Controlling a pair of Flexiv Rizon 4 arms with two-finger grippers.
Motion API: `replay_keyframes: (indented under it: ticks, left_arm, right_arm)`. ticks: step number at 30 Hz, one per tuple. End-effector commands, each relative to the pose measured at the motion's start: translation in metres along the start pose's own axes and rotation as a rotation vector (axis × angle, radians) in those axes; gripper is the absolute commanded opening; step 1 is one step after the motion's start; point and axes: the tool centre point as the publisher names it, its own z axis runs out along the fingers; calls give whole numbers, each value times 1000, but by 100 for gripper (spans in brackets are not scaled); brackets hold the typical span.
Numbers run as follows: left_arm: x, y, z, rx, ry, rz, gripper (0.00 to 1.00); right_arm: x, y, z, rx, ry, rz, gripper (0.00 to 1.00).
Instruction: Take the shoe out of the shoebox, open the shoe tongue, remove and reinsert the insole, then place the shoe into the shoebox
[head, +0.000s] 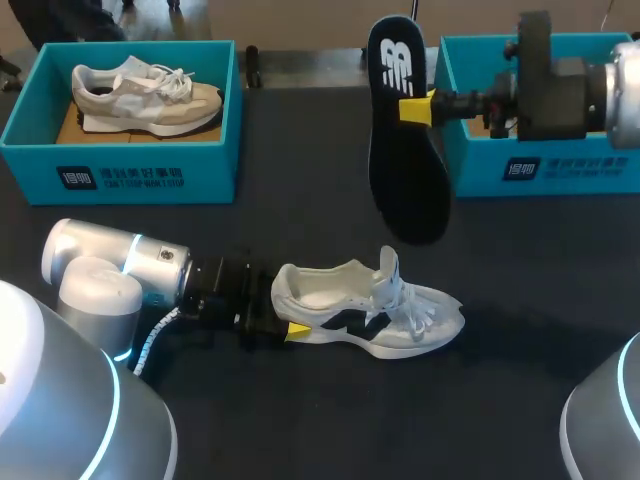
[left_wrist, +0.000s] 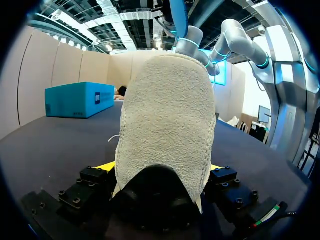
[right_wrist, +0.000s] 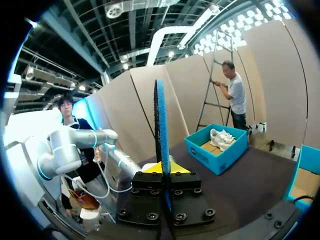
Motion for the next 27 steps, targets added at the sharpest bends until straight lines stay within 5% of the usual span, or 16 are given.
replay_keyframes:
  ticks: [1,4,16,27]
  left_arm:
    - [-3,5,0,-2,0,0,0]
    - [-3,5,0,-2,0,0,0]
    - [-3,5,0,-2,0,0,0]
    - [-3,5,0,-2,0,0,0]
  right_arm:
    - [15,-2,-24,-1,50,10,0]
    - [21,1,-30,26,124,38,0]
    - [21,1,-30,15,130,44,0]
    - [43,4,-40,-39,134,135,0]
